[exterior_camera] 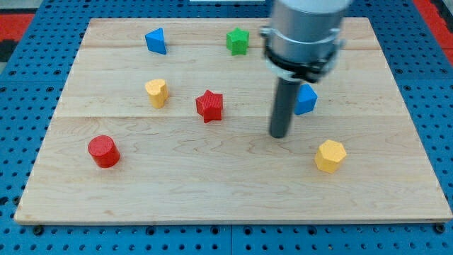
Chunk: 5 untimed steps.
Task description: Move your arm near to the blue cube
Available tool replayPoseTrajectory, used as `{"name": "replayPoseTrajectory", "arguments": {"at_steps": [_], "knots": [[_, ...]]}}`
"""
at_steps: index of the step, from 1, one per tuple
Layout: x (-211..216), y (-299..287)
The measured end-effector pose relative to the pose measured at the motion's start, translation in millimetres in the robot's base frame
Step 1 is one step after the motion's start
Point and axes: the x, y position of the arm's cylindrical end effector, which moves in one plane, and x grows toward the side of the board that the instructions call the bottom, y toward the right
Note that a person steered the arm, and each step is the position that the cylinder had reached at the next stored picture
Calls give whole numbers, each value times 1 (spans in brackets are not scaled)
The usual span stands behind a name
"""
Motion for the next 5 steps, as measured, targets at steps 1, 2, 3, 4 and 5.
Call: {"name": "replayPoseTrajectory", "arguments": {"at_steps": [1,2,3,4,5], "knots": [[-34,-17],[-61,18],[-70,17],[-71,25],[-76,37]]}}
